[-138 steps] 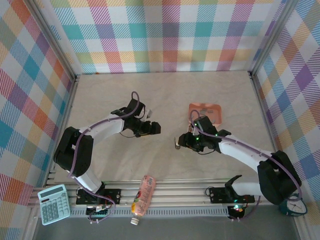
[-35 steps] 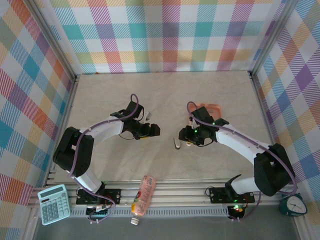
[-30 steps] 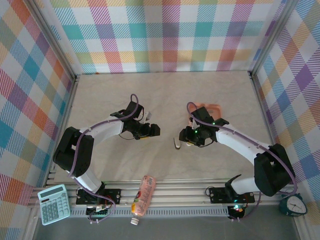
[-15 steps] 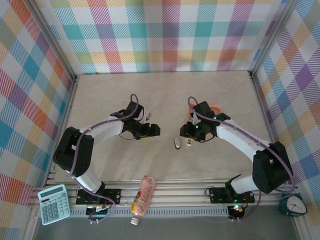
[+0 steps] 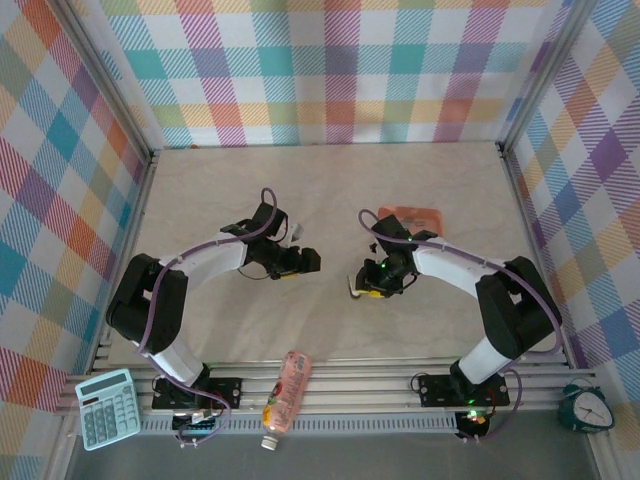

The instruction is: Load the staples into the stapler

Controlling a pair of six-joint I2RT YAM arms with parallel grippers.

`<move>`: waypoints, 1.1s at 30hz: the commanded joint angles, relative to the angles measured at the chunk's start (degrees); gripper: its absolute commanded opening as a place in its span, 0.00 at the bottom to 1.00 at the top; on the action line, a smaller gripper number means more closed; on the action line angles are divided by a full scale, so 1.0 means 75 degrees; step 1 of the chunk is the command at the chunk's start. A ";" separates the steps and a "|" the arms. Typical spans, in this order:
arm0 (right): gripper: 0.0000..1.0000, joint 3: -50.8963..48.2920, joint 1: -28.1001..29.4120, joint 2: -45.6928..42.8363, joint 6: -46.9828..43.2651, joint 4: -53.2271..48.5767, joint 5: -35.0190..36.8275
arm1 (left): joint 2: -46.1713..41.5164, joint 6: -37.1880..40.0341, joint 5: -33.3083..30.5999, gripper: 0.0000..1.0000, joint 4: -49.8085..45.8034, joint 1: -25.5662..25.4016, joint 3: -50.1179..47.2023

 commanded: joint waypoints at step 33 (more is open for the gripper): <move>0.37 0.0087 0.0245 -0.0242 -0.0199 -0.0281 0.1011 | -0.0013 -0.0122 0.0139 0.78 0.0116 0.0067 0.0231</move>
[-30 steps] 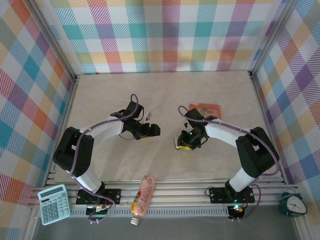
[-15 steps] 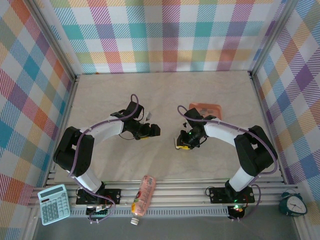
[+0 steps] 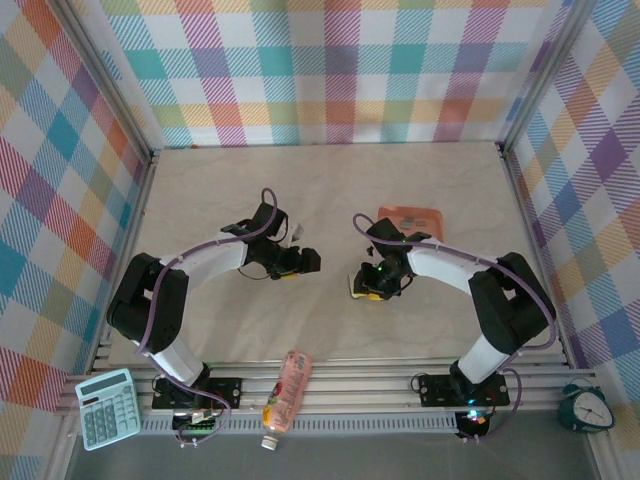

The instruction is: Load the staples into the stapler

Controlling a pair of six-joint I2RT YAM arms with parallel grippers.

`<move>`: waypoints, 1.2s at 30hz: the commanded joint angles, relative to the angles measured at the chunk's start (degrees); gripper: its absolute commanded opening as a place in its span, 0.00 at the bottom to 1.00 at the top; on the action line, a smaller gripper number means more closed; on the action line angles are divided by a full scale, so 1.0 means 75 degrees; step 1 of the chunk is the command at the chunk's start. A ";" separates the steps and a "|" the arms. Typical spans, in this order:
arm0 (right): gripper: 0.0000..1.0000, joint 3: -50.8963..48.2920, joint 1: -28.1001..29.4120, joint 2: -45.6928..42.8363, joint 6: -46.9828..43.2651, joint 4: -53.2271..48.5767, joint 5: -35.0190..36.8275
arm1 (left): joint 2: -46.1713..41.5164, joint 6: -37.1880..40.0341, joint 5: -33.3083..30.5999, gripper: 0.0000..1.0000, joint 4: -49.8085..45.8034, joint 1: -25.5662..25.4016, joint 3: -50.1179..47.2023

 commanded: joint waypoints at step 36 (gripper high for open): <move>0.44 -0.3468 -0.3134 -0.3226 -0.0245 0.1879 -0.2165 | 0.5187 0.0648 0.1001 0.76 -0.0988 -0.1790 0.7636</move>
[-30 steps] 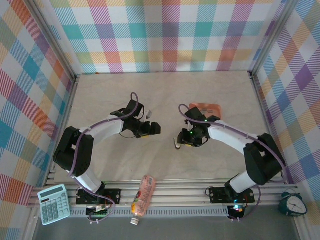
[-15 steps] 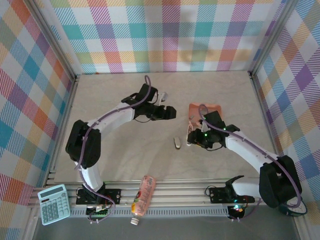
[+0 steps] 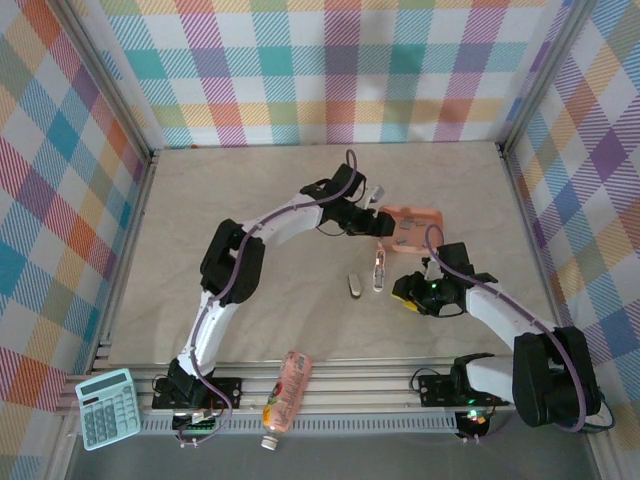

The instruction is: Load the staples into the stapler

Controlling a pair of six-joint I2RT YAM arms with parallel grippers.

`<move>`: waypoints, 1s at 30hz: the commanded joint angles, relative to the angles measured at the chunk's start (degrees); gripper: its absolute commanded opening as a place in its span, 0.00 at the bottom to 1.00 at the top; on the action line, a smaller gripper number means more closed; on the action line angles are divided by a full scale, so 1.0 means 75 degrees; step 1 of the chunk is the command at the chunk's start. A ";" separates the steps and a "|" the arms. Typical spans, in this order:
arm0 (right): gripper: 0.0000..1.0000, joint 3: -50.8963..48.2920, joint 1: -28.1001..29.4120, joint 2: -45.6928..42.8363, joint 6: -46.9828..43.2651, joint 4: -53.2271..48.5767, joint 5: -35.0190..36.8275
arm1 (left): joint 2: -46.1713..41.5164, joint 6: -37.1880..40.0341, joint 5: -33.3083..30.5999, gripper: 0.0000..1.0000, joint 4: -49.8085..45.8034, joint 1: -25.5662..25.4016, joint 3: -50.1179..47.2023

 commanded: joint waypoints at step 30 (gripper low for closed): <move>0.45 0.0062 -0.0209 -0.0627 -0.0041 -0.0047 -0.0371 | -0.0728 0.1162 0.1528 0.65 -0.0659 -0.0695 -0.1063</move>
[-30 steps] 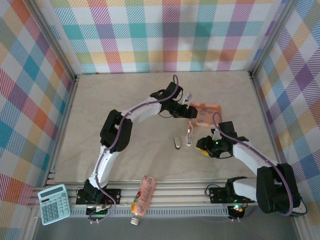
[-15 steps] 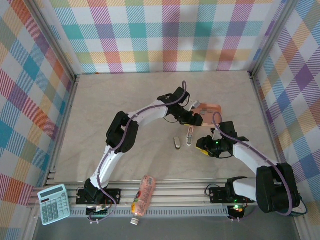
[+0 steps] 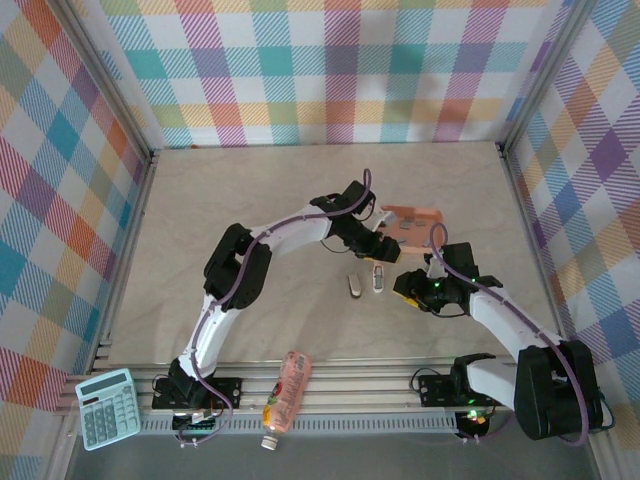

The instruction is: Load the staples into the stapler

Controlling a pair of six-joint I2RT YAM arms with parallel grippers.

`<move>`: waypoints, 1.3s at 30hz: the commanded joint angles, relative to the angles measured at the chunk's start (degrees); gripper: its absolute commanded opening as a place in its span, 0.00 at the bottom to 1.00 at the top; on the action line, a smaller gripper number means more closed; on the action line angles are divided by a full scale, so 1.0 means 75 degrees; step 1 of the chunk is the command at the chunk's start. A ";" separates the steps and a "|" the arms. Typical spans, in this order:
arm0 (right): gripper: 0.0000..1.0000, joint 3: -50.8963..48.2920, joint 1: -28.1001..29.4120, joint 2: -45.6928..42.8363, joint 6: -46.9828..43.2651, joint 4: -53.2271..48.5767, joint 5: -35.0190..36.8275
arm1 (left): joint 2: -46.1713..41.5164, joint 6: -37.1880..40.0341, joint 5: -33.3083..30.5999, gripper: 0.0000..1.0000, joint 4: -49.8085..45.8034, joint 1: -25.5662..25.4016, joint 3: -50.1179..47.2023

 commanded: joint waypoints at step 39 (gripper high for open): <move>0.37 0.1652 0.0772 0.2179 -0.0021 -0.0244 0.0186 | -0.2746 -0.0912 -0.1330 0.71 0.0948 0.0796 -0.3030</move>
